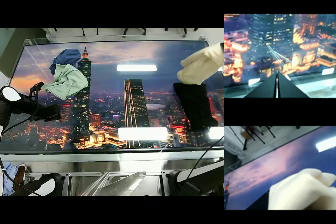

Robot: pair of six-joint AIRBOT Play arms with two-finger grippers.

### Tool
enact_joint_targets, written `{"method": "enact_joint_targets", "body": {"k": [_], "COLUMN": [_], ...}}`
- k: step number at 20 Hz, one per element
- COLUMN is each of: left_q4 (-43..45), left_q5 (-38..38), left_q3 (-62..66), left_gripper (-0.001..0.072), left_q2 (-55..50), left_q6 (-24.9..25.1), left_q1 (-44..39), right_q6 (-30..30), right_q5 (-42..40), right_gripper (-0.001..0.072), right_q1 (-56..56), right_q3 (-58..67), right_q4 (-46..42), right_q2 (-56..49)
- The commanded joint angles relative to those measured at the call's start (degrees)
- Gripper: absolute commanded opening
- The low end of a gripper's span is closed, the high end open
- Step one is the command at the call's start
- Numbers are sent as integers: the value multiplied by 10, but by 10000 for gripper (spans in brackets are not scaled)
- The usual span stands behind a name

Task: Fold the shirts.

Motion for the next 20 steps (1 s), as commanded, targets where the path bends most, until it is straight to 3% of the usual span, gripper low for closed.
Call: {"method": "enact_joint_targets", "body": {"k": [1, 5, 12, 20], "left_q4": [1, 1, 2, 1], "left_q5": [26, 52, 61, 43], "left_q3": [0, 0, 0, 0], "left_gripper": [17, 17, 17, 17], "left_q2": [0, 0, 0, 0], "left_q6": [0, 12, 41, 47], "left_q1": [0, 0, 0, 0], "right_q6": [51, 154, 295, 307], "right_q5": [132, 264, 270, 215], "right_gripper": [17, 17, 18, 33], "right_q1": [-36, -59, -58, -59], "right_q3": [-30, -32, -194, -314], "right_q4": [-26, -175, -361, -397], "right_q2": [0, 10, 92, 119]}}
